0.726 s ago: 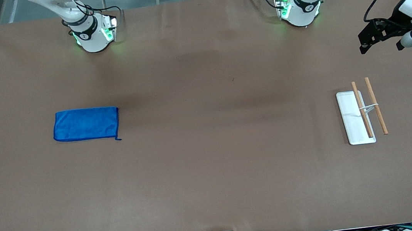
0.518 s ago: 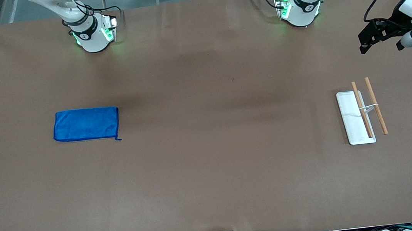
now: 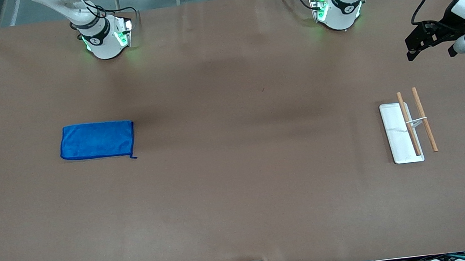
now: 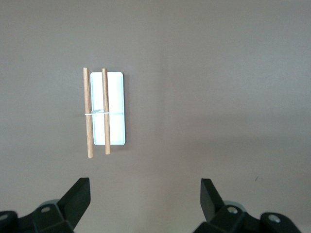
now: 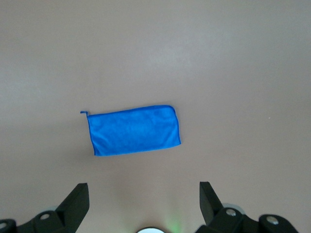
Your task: Right arm passes towel to left arm to hang
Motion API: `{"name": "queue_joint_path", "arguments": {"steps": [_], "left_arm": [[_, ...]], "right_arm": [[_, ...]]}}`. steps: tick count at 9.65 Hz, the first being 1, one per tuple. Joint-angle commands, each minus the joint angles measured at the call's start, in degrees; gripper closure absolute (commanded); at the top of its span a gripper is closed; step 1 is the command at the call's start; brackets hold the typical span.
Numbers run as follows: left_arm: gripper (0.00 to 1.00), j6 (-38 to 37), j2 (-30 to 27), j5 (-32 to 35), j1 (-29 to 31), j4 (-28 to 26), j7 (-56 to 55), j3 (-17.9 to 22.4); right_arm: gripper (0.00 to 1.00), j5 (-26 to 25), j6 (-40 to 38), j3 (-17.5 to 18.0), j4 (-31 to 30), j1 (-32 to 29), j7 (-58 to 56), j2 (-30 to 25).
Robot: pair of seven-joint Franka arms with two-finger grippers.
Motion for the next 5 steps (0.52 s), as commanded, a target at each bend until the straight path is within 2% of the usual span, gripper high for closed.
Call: {"name": "queue_joint_path", "arguments": {"steps": [1, 5], "left_arm": [[0.00, 0.6, 0.5, -0.3, 0.3, -1.3, 0.7, 0.2], [0.00, 0.6, 0.9, -0.3, 0.2, -1.3, 1.3, 0.1]], "right_arm": [[0.00, -0.3, 6.4, 0.1, -11.3, 2.5, 0.0, -0.4], [0.00, -0.8, 34.6, 0.1, -37.6, 2.6, -0.3, -0.5]]}}
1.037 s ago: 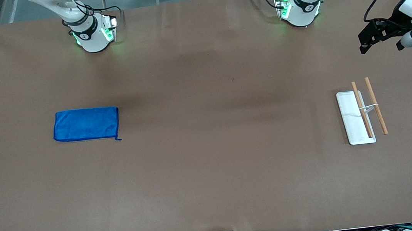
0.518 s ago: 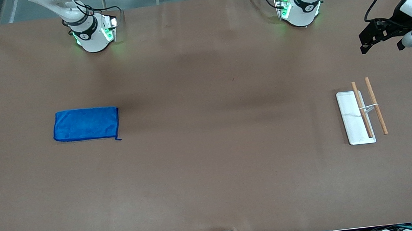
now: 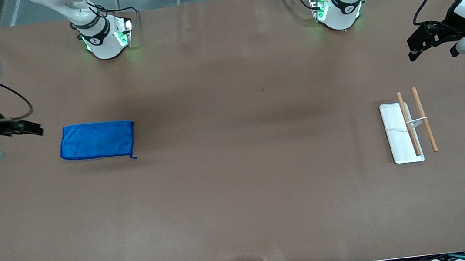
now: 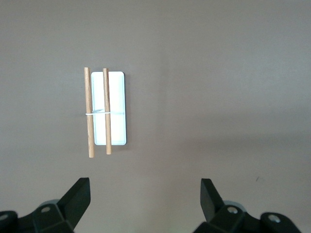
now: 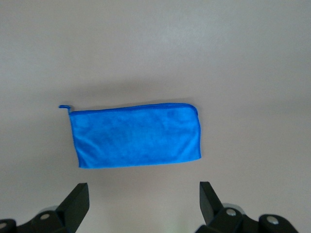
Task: Right arm passes towel to left arm to hang
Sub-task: 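Reach the right gripper down to the blue towel's edge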
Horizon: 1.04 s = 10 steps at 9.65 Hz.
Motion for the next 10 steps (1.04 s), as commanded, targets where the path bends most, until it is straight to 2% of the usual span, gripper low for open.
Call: {"name": "queue_joint_path", "arguments": {"steps": [1, 2, 4, 5, 7, 10], "left_arm": [[0.00, 0.6, 0.8, -0.2, 0.1, -1.3, 0.9, 0.0], [0.00, 0.6, 0.8, -0.2, 0.1, -1.2, 0.8, 0.0], [0.00, 0.6, 0.9, -0.1, -0.1, -1.2, 0.7, 0.0], [0.00, 0.6, 0.9, -0.1, 0.0, -1.3, 0.7, 0.0], [0.00, 0.6, 1.1, -0.1, -0.1, -1.2, 0.7, -0.1], [0.00, 0.6, 1.1, -0.1, 0.0, -1.2, 0.7, -0.1]], "right_arm": [[0.00, -0.7, 16.8, -0.2, -15.6, 0.1, -0.3, -2.7], [0.00, -0.8, 24.6, -0.2, -20.5, 0.1, -0.3, -2.1], [0.00, -0.8, 40.3, -0.2, -27.6, 0.0, -0.3, 2.8], [0.00, -0.9, 44.6, -0.2, -29.4, 0.1, -0.4, 4.6], [0.00, -1.0, 51.7, -0.2, -30.5, 0.0, -0.9, 9.4], [0.04, -1.4, 53.0, -0.2, -30.5, -1.0, -7.4, 11.1]]}}
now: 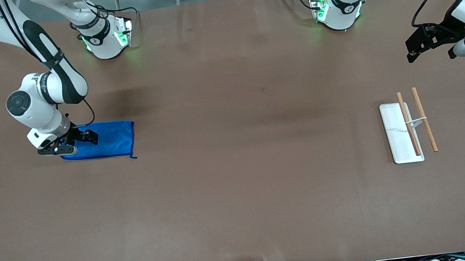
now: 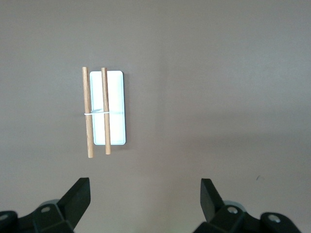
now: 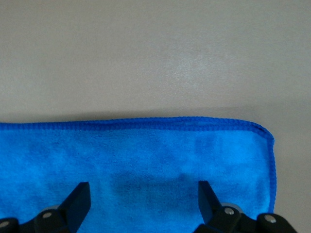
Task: Right arm passes towel to left arm to hang
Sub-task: 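Reach the right gripper down to the blue towel's edge, then pinch the blue towel's edge with the right gripper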
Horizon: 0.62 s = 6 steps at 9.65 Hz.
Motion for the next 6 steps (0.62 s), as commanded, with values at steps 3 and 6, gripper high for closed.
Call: {"name": "queue_joint_path", "arguments": {"steps": [3, 6], "left_arm": [[0.00, 0.6, 0.7, -0.2, 0.2, -1.2, 0.7, -0.1], [0.00, 0.2, 0.7, -0.2, 0.2, -1.2, 0.7, 0.0]], "right_arm": [[0.07, -1.0, 4.5, -0.1, -1.0, -1.8, -3.6, 2.2], [0.13, -1.0, 4.3, 0.0, -1.1, -1.6, -3.2, 2.4]]}}
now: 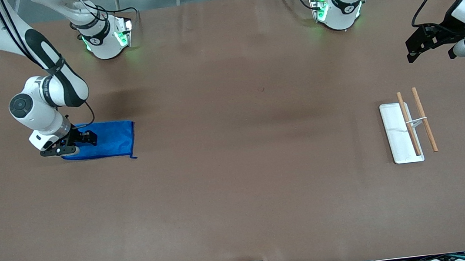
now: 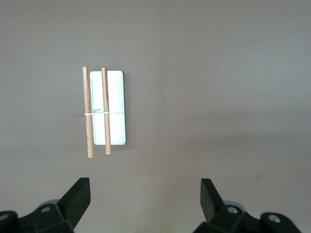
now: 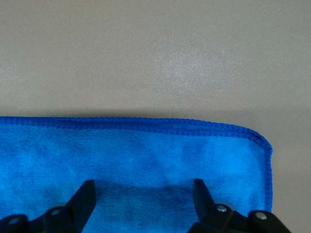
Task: Right arm passes towel to left arm to hang
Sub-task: 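Pinch the blue towel's edge with the right gripper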
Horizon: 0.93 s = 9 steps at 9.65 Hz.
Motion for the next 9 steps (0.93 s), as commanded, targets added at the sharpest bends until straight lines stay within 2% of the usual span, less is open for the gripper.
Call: {"name": "queue_joint_path", "arguments": {"steps": [1, 2, 4, 5, 6, 7, 9], "left_arm": [[0.00, 0.2, 0.7, -0.2, 0.2, -1.2, 0.8, -0.1], [0.00, 0.2, 0.7, -0.2, 0.1, -1.2, 0.7, -0.1], [0.00, 0.2, 0.7, -0.2, 0.2, -1.2, 0.7, -0.1], [0.00, 0.2, 0.8, -0.2, 0.2, -1.2, 0.8, -0.1], [0.00, 0.2, 0.7, -0.2, 0.2, -1.2, 0.7, 0.0], [0.00, 0.2, 0.7, -0.2, 0.2, -1.2, 0.7, -0.1], [0.00, 0.2, 0.7, -0.2, 0.2, -1.2, 0.8, -0.1]], "right_arm": [[0.21, -1.0, 0.9, 0.2, -1.0, -0.4, 0.1, 0.0], [0.39, -1.0, 1.0, 0.2, -1.0, -0.4, 0.1, 0.1], [0.85, -0.8, 1.1, 0.2, -1.0, -0.6, 0.4, 0.6], [0.96, -0.7, 0.9, 0.2, -1.0, -0.6, 0.6, 0.5], [1.00, -0.7, -0.1, 0.2, -0.9, -0.4, 2.1, 0.3], [1.00, -0.7, -4.8, 0.7, -0.4, -0.2, 2.9, -1.5], [1.00, -0.7, -23.2, 1.9, 5.7, 0.0, 3.0, -8.6]]}}
